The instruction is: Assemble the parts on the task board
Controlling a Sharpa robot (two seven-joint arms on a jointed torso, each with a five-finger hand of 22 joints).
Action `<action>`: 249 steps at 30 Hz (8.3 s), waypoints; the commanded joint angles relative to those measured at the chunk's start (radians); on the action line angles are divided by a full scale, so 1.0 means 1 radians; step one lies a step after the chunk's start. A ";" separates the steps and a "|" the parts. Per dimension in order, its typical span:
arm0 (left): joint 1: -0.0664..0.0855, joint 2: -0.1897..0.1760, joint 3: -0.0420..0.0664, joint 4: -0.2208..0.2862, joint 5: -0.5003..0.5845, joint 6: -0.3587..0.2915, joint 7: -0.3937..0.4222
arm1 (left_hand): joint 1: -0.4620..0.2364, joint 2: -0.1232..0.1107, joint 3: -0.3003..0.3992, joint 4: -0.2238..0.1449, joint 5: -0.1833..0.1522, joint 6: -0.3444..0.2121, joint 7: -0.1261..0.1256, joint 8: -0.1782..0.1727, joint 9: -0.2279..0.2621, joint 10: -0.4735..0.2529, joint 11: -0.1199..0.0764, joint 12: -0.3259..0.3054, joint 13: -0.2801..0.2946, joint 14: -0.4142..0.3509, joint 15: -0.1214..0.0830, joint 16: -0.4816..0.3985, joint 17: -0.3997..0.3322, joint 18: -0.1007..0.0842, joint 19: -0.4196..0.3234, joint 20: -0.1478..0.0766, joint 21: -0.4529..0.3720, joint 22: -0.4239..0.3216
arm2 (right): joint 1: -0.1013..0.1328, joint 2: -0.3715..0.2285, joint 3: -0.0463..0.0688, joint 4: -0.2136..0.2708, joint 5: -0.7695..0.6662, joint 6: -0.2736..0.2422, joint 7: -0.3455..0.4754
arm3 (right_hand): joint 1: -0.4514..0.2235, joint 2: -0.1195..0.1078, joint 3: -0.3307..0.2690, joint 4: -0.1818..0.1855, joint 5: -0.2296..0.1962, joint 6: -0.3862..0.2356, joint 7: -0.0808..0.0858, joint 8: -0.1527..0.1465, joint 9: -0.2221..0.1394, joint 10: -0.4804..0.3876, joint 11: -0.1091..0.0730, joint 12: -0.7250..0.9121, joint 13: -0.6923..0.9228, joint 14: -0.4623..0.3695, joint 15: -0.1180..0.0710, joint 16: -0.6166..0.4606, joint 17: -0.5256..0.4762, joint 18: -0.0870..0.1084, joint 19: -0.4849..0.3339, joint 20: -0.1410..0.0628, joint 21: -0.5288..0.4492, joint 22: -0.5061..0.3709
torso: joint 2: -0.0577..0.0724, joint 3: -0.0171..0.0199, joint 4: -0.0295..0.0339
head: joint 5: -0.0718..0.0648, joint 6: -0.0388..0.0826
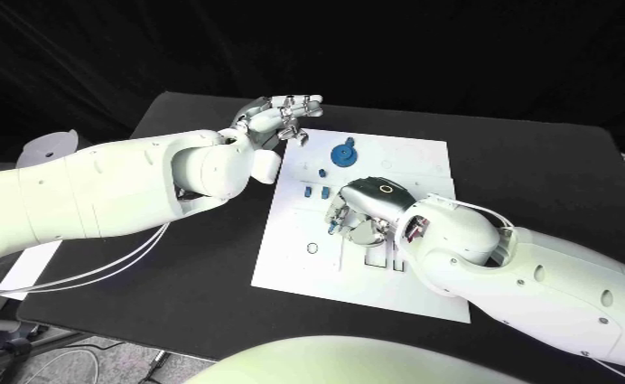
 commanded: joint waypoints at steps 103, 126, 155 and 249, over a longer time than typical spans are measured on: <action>-0.002 0.003 0.000 -0.005 0.000 0.049 -0.012 | 0.002 0.008 0.000 -0.008 0.009 -0.012 0.000 -0.003 0.000 -0.019 0.001 0.016 0.004 -0.006 0.002 -0.005 -0.004 0.011 -0.005 0.005 -0.008 -0.003 | 0.059 -0.244 0.032 0.042 0.001 0.031 -0.022 | 0.074 -0.048 -0.187 0.097 0.010 -0.101 0.004 0.008 -0.016 -0.136 0.025 0.066 -0.002 0.017 0.023 -0.024 -0.064 0.002 -0.046 0.022 -0.080 -0.110 | -0.004 -0.0002 -0.0101 | -0.034 0.022; -0.002 0.002 0.000 -0.002 0.000 0.053 -0.016 | 0.002 0.010 0.000 -0.007 0.009 -0.012 0.001 -0.002 0.000 -0.020 0.001 0.018 0.005 -0.007 0.002 -0.005 -0.006 0.011 -0.006 0.006 -0.009 -0.004 | 0.050 -0.205 0.031 0.006 -0.009 0.030 -0.032 | 0.075 -0.042 -0.169 0.106 0.008 -0.080 0.007 0.007 -0.016 -0.113 0.021 0.060 -0.003 0.019 0.019 -0.005 -0.045 -0.001 -0.038 0.019 -0.068 -0.096 | -0.005 0.0001 -0.0108 | -0.030 0.017; -0.002 0.000 0.000 -0.003 0.000 0.058 -0.017 | 0.002 0.010 0.000 -0.008 0.009 -0.012 0.001 -0.002 0.000 -0.021 0.001 0.020 0.005 -0.007 0.002 -0.004 -0.006 0.011 -0.005 0.006 -0.009 -0.003 | 0.053 -0.222 0.036 0.042 0.037 -0.083 -0.015 | 0.121 0.010 -0.087 0.093 0.002 0.006 -0.006 0.034 0.007 0.001 -0.008 0.063 0.003 0.028 -0.008 0.068 0.043 -0.015 -0.008 -0.007 -0.002 -0.016 | -0.006 0.0002 -0.0083 | -0.027 0.013; -0.002 0.020 0.000 -0.015 0.000 0.072 -0.023 | 0.002 0.012 -0.001 -0.009 0.009 -0.011 0.000 0.000 0.001 -0.022 0.001 0.026 0.007 -0.007 0.002 -0.004 -0.007 0.011 -0.005 0.006 -0.010 -0.004 | -0.029 0.092 -0.001 0.011 -0.065 0.156 -0.063 | 0.079 -0.008 -0.099 0.102 0.002 -0.005 -0.001 0.019 0.013 -0.003 0.001 0.024 0.001 0.020 0.000 0.072 0.040 -0.014 -0.017 -0.003 -0.004 -0.020 | -0.005 0.0001 -0.0104 | -0.001 -0.016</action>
